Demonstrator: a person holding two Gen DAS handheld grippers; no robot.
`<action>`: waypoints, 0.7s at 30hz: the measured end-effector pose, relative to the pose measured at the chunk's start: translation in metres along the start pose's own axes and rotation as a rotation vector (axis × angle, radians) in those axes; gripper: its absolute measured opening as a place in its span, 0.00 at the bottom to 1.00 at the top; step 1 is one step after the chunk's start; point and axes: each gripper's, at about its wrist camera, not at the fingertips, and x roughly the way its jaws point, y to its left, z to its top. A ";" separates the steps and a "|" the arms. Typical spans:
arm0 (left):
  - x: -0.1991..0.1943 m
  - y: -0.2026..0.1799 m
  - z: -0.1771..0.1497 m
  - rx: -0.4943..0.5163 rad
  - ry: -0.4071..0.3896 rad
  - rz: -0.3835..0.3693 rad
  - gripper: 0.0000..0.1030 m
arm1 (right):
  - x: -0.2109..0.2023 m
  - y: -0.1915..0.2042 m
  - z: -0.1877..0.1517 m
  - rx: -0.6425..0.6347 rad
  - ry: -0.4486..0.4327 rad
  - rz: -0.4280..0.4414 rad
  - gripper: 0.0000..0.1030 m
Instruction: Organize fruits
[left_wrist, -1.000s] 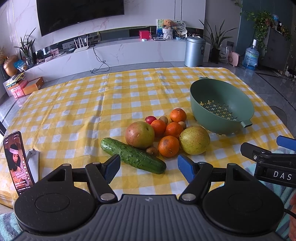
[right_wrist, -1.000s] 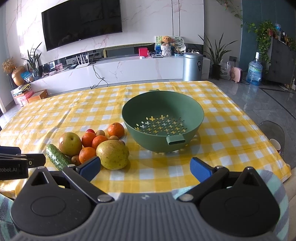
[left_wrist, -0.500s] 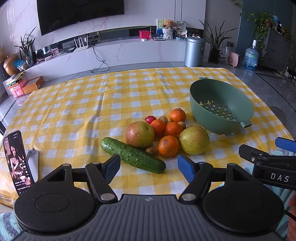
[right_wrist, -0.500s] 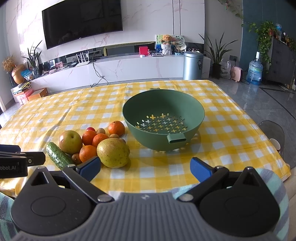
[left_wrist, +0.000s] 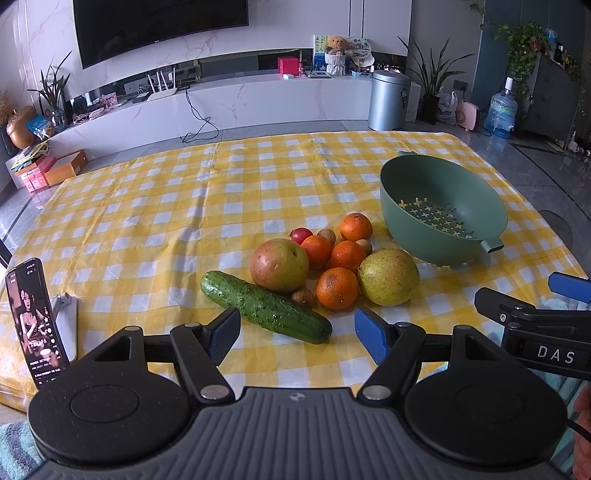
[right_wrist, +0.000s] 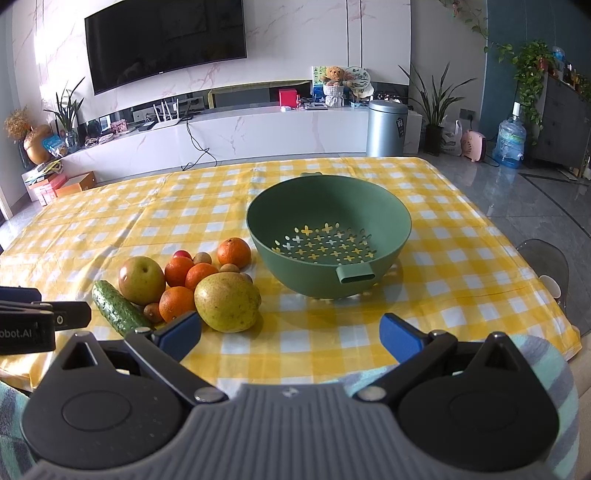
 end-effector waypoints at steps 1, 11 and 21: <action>0.000 0.000 0.000 0.000 0.000 0.000 0.81 | 0.000 0.000 0.000 0.001 0.000 0.000 0.96; 0.000 0.000 -0.002 -0.002 0.002 -0.001 0.81 | 0.003 0.002 0.000 -0.006 0.006 0.000 0.96; -0.002 0.004 -0.006 -0.021 -0.017 -0.049 0.81 | 0.006 0.002 -0.001 -0.016 -0.004 0.038 0.96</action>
